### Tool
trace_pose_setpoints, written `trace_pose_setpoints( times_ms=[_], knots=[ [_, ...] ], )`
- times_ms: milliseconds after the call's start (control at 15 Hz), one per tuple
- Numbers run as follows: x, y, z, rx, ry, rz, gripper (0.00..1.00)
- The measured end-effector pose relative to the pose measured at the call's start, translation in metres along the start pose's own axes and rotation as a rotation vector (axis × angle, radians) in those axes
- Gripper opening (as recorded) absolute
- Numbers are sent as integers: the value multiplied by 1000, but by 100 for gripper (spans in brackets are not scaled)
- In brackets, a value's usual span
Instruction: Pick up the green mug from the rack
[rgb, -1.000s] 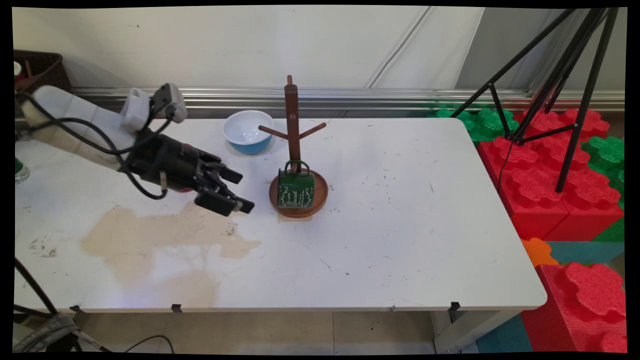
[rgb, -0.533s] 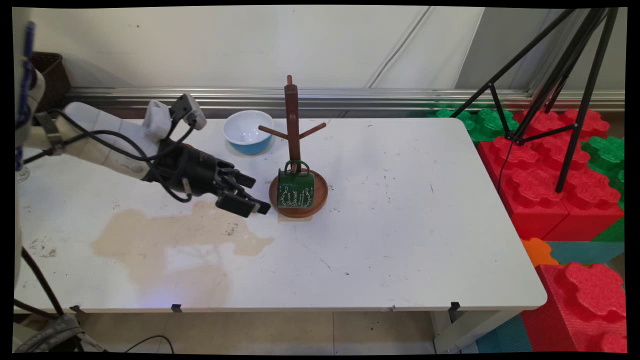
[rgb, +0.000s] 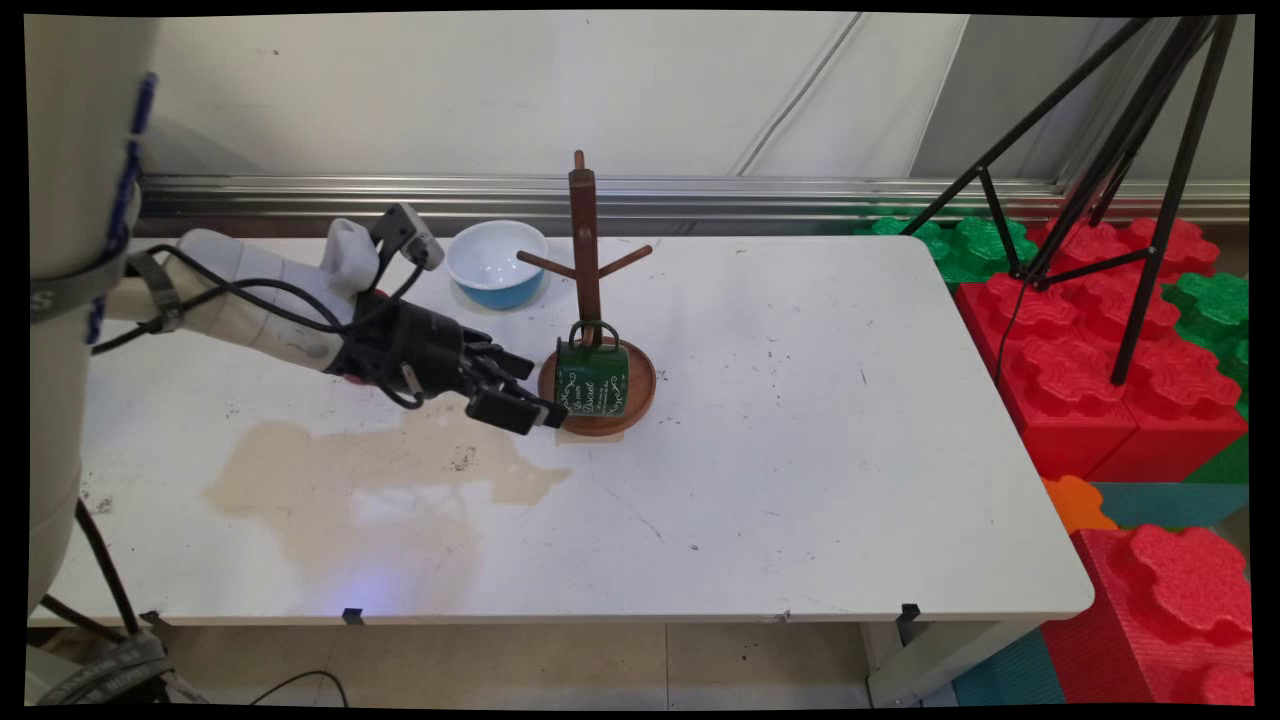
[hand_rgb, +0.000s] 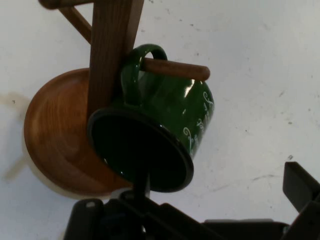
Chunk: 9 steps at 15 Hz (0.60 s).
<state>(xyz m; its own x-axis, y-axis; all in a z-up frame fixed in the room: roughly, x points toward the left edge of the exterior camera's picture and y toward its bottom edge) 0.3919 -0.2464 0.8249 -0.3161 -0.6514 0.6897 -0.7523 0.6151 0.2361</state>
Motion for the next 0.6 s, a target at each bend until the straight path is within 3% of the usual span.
trace_pose_setpoints(
  times_ms=[600],
  knots=[
    [-2,-3,25,6,30,-5,100]
  ],
)
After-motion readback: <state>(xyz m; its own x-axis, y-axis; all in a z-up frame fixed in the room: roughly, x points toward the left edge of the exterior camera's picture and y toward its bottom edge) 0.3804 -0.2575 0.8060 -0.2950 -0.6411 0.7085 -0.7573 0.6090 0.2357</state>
